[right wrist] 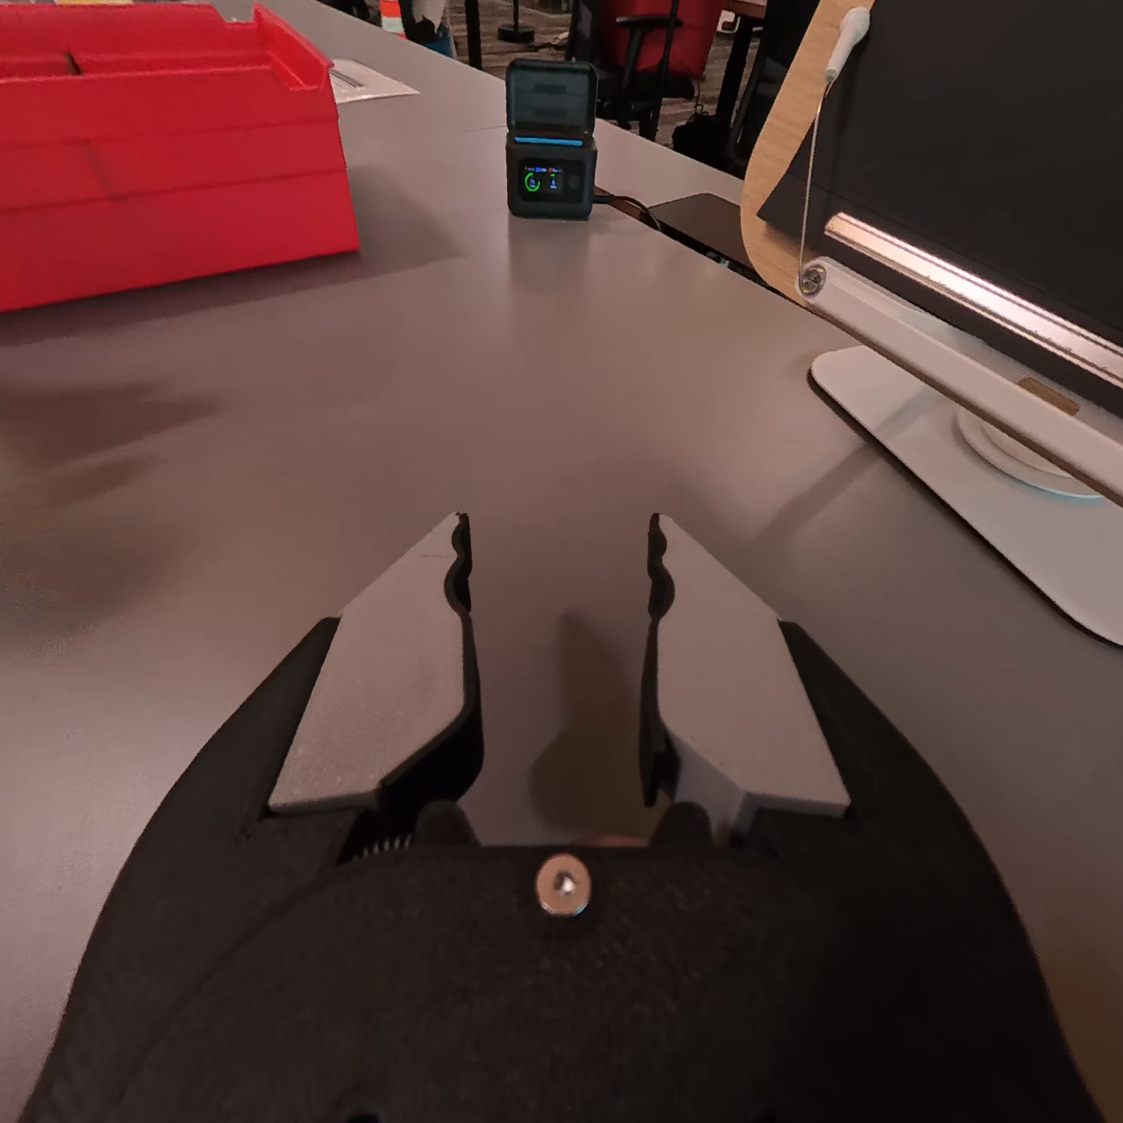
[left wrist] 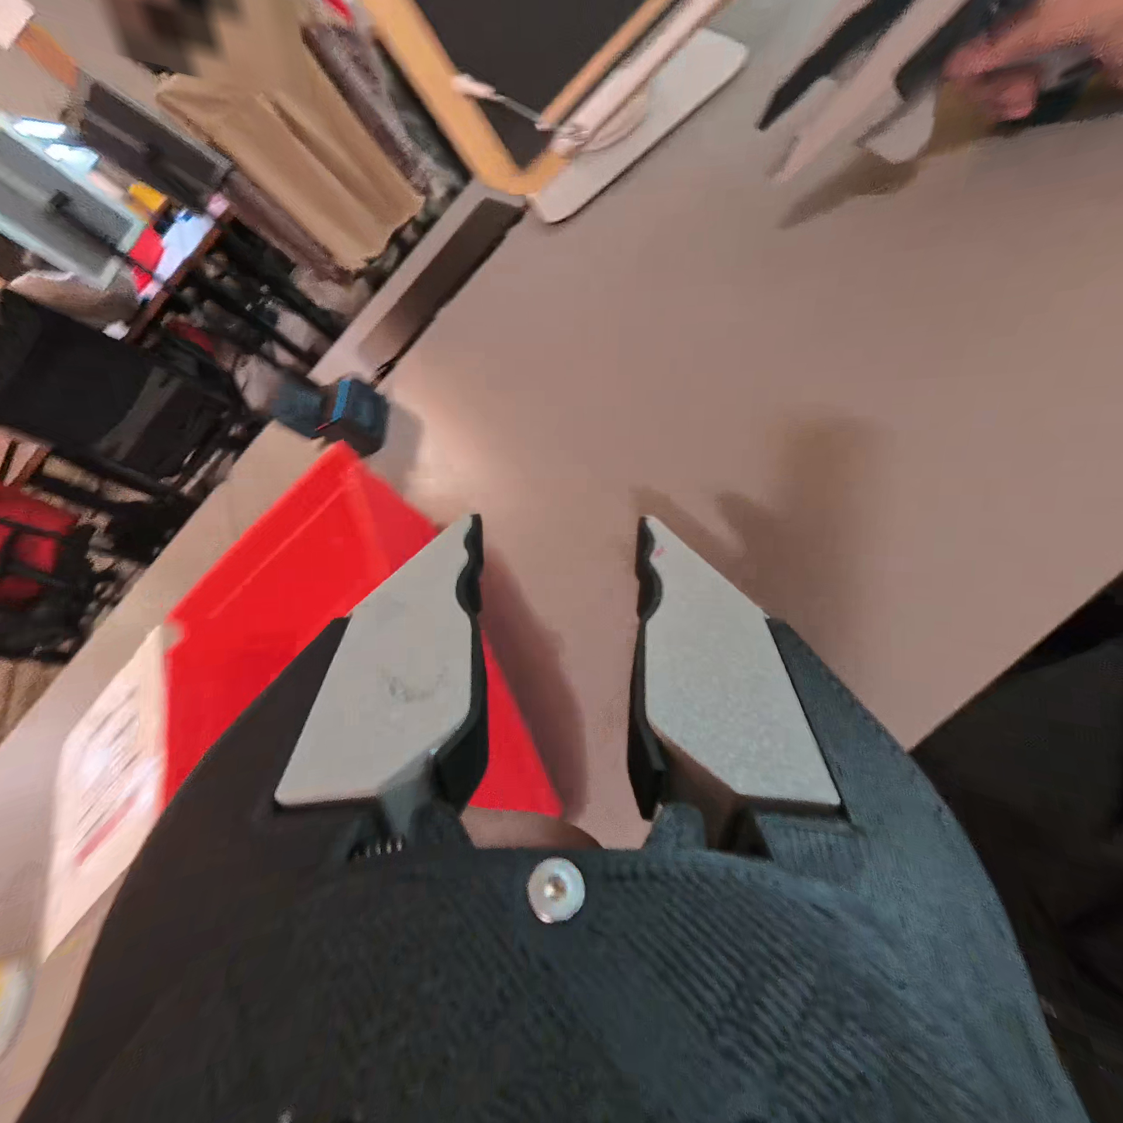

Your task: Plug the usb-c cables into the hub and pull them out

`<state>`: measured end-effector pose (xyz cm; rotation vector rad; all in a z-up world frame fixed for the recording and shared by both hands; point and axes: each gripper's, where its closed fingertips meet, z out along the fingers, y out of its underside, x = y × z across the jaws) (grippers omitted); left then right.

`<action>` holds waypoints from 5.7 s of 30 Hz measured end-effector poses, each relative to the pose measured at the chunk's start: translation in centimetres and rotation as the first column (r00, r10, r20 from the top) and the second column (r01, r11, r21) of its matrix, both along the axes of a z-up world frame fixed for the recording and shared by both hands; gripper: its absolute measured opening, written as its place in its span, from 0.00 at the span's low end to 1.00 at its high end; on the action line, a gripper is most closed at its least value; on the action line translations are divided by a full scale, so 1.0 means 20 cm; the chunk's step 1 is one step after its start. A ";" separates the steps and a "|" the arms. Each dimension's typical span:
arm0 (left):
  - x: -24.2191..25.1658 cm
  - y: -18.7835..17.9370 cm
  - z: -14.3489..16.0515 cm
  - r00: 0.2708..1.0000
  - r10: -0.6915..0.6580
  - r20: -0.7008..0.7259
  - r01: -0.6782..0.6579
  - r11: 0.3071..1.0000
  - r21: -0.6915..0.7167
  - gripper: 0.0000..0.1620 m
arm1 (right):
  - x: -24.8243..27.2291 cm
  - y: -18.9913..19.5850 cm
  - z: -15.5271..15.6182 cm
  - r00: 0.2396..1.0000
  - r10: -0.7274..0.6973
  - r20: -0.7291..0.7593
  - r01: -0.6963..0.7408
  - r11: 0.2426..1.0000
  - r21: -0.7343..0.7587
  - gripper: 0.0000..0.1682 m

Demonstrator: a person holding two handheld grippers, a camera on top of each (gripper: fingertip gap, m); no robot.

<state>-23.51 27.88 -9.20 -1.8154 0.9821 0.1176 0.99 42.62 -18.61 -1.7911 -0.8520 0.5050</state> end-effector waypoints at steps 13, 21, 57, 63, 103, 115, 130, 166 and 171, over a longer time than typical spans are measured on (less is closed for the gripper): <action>-0.60 0.09 -0.26 0.968 0.217 0.124 -0.106 0.806 -0.583 0.26 | -0.03 0.00 -0.02 1.000 0.016 0.001 -0.015 0.999 -0.032 0.32; -0.70 0.24 -0.11 0.962 0.247 -0.112 -0.271 0.867 -0.418 0.07 | -0.02 0.00 -0.01 1.000 0.017 0.000 -0.017 0.999 -0.029 0.30; -0.82 0.38 0.65 0.865 0.494 -0.089 -0.478 0.865 0.156 0.01 | -0.03 -0.01 -0.02 0.999 0.022 0.025 -0.021 1.000 -0.015 0.28; -0.80 0.21 -0.01 0.883 0.387 -0.265 -0.461 0.822 -0.336 0.11 | -0.04 -0.01 -0.02 0.999 0.023 0.029 -0.022 1.000 -0.013 0.28; -0.66 0.13 0.12 0.948 0.243 0.206 -0.191 0.951 -0.243 0.14 | -0.03 -0.05 -0.02 0.999 0.033 0.000 -0.033 0.998 -0.048 0.28; -0.83 0.68 -0.02 0.971 0.189 0.144 -0.152 0.960 -0.234 0.14 | -0.05 -0.08 -0.04 0.999 0.038 -0.002 -0.038 0.996 -0.075 0.30; -0.81 0.84 -0.22 0.986 0.167 -0.002 -0.156 0.917 -0.367 0.17 | -0.09 -0.13 0.02 0.970 0.135 -0.201 -0.171 0.970 -0.170 0.32; -0.30 0.13 -0.32 0.900 0.406 0.159 -0.368 0.903 -0.222 0.30 | 0.52 -0.96 0.34 0.996 -0.049 -0.068 0.051 0.998 0.030 0.36; -0.30 0.10 -0.33 0.893 0.408 0.189 -0.376 0.908 -0.182 0.32 | 1.08 -0.89 0.40 0.909 -0.417 0.014 0.412 0.902 0.127 0.38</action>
